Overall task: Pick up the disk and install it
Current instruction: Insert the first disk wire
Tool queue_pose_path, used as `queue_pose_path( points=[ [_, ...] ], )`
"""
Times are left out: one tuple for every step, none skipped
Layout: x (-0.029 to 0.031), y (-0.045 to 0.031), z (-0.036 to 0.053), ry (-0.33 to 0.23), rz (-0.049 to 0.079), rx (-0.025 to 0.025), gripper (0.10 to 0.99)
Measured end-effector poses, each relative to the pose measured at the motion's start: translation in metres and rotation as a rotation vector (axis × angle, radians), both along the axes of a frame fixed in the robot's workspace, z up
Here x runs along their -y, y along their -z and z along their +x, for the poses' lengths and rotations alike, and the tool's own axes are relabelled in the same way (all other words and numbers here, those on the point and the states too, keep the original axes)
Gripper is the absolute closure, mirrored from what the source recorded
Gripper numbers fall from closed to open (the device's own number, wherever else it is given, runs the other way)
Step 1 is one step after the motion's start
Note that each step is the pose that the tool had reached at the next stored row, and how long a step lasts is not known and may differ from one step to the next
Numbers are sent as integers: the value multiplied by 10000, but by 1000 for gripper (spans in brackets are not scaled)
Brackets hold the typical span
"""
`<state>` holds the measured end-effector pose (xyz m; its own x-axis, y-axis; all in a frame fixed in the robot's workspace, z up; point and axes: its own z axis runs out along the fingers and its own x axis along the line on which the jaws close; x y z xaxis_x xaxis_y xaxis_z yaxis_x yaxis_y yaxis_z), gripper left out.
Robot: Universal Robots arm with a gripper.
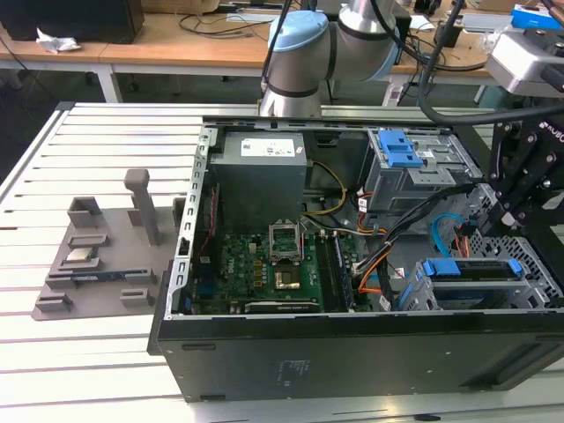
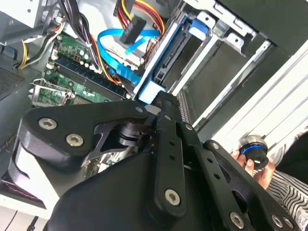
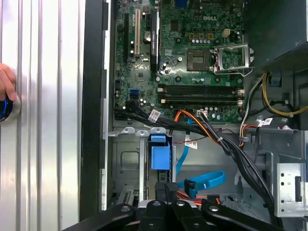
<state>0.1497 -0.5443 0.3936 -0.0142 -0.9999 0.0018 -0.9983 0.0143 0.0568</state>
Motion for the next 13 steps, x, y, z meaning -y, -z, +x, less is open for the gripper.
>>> queue_pose_path(
  points=[
    [-28, 4, 27, 1, 0, -1, 980],
    [-53, 7, 49, 0, 1, -1, 980],
    [-67, 8, 63, 1, 1, -2, 980],
    [-76, 9, 74, 1, 0, -1, 980],
    [-85, 10, 87, 1, 0, -1, 980],
    [-90, 11, 97, 1, 1, -1, 980],
    [-97, 12, 109, 0, 1, -1, 980],
    [-101, 13, 117, 1, -1, -2, 980],
    [-106, 14, 127, 1, 0, -1, 980],
    [-109, 16, 135, 1, 0, -1, 980],
    [-112, 17, 142, 0, 0, -1, 980],
    [-114, 18, 147, 0, 0, -1, 980],
    [-131, 24, 172, 0, -1, -1, 980]
  ],
)
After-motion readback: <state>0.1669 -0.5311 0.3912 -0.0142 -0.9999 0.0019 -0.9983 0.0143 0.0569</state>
